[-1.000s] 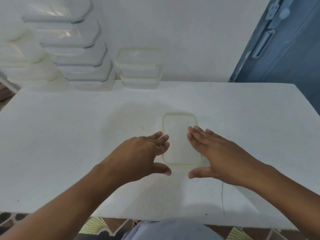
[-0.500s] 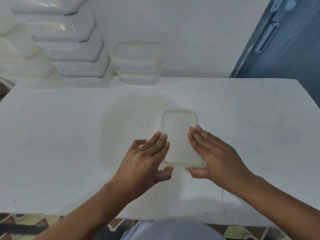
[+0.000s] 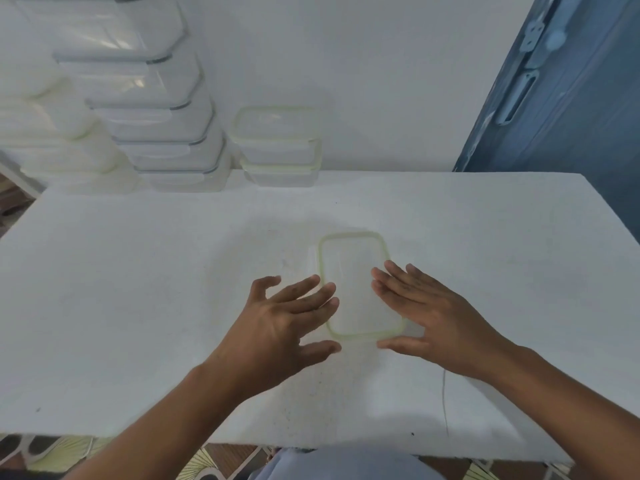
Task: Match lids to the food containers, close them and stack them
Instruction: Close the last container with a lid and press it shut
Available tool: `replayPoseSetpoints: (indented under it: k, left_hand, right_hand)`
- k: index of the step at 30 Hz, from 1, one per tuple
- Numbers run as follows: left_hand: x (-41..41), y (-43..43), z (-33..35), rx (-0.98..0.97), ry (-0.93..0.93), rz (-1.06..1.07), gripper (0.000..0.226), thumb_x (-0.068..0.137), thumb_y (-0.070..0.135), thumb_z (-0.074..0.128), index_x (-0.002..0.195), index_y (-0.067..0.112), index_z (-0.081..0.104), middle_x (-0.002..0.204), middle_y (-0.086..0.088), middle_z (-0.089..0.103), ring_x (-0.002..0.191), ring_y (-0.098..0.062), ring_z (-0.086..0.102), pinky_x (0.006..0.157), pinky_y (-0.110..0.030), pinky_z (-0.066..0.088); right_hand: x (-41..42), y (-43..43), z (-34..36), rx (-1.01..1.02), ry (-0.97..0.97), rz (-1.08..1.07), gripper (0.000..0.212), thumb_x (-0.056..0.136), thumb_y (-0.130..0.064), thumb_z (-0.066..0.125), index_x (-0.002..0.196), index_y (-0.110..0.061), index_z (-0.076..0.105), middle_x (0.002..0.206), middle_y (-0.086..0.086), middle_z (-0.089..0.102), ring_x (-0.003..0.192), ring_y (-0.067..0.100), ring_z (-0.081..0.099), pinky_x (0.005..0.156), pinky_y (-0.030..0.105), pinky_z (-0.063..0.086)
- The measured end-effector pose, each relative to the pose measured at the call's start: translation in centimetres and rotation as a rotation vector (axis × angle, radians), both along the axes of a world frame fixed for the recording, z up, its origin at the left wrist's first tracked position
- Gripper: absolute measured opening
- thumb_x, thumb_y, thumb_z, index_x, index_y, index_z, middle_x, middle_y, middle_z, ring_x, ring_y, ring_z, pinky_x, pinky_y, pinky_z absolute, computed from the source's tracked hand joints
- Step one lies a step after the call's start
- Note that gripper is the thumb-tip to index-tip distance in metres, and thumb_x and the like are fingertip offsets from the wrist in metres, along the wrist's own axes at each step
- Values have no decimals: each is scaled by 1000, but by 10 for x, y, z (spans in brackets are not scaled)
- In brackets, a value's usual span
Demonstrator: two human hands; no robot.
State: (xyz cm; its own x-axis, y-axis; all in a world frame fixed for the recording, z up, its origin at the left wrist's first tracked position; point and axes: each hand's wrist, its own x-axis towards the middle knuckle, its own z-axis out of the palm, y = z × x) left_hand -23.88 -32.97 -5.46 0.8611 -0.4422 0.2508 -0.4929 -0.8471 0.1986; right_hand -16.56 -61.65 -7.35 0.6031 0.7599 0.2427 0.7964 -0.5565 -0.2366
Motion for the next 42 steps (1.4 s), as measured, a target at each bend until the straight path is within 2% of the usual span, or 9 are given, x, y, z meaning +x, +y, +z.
replayPoseSetpoints:
  k: [11,15,19,22,26,29,33,36,42]
  left_hand:
    - [-4,-19,11,50,-10,-38,46,93,41,66,138,36,58,144,21,58,138,-13,51,104,-52,38]
    - [1,-36,8,-48,2,14,56,90,19,68,142,33,56,142,19,60,136,-15,54,103,-53,41]
    - [6,-36,7,-209,60,28,54,93,20,64,144,34,55,147,20,56,143,-8,45,108,-45,35]
    - [14,-18,15,-334,6,144,47,91,30,58,137,35,63,142,19,60,138,-5,50,105,-39,35]
    - [25,17,27,-229,76,264,55,89,58,50,135,32,66,146,16,57,143,-3,42,111,-35,29]
    - [25,27,28,-107,247,228,62,93,66,56,146,34,55,155,21,42,152,5,14,124,-34,14]
    - [28,24,35,-29,251,193,61,92,60,60,147,32,54,157,17,41,153,4,9,127,-33,6]
    - [34,21,40,64,264,169,61,96,59,56,149,30,51,160,13,39,153,3,13,128,-32,5]
    - [41,21,37,157,195,110,55,99,53,57,147,26,55,156,8,47,149,-2,30,127,-33,4]
  right_hand:
    - [61,-16,12,-44,-144,40,48,99,-41,56,142,-20,57,151,-9,49,145,15,39,113,46,37]
    - [76,-5,15,-46,-130,-26,54,87,-12,77,138,-18,61,147,-4,54,141,21,45,110,50,42]
    - [80,3,16,-48,-136,-74,63,80,13,61,137,-15,61,146,2,55,139,26,47,110,50,43]
    - [70,4,23,19,-85,-143,57,85,-2,43,138,-16,61,148,0,53,140,20,46,114,34,32]
    - [43,10,43,87,96,-182,54,97,-51,41,140,-25,58,148,-14,48,139,-5,34,112,11,15]
    - [30,11,45,-137,231,-160,77,90,-76,39,155,-39,23,153,-33,9,138,-22,-1,103,-2,-9]
    - [29,8,36,-167,292,-179,84,85,-78,38,157,-39,17,157,-33,1,137,-25,-14,113,6,-5]
    - [32,11,34,-173,273,-168,94,79,-88,21,157,-35,24,160,-27,9,146,-15,-4,124,27,10]
    - [34,13,29,-184,116,-146,88,83,-77,26,152,-25,41,159,-14,28,148,0,21,122,36,24]
